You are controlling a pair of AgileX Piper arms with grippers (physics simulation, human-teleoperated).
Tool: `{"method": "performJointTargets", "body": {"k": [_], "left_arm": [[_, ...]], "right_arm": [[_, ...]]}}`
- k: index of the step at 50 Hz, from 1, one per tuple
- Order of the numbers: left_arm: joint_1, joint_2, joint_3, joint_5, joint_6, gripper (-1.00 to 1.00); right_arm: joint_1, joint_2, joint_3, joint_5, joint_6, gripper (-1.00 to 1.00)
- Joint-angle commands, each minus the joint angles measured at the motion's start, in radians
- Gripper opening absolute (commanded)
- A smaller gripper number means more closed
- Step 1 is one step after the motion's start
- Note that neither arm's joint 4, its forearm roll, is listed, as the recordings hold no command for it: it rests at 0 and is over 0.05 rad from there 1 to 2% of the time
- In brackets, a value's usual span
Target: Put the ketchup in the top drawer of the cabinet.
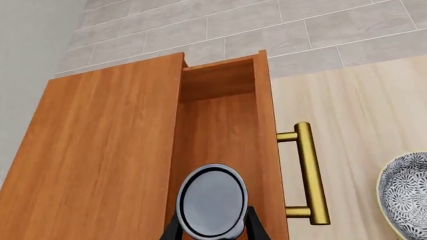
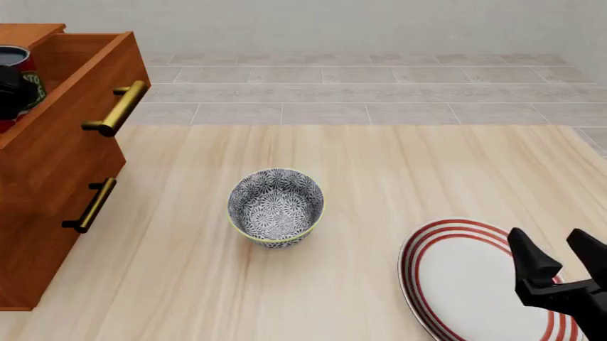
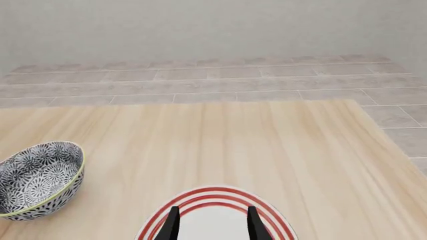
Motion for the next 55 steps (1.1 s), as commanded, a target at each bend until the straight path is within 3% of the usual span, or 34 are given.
{"method": "performJointTargets", "body": {"k": [1,26,55], "left_arm": [[0.001,0.003,-0.004,-0.001,0.02,1.0],[-0.018,0.003,-0.049,0.033,-0.003,1.0],[-0.073,-0.107,-0.245,0.19,0.01,1.0]], "right_arm": [[0.002,0.006,0.0,-0.003,0.0,1.0],[0.007,0.02,0.0,-0.011,0.0,1.0],[0.011,0.021,0.0,-0.011,-0.002,1.0]]}}
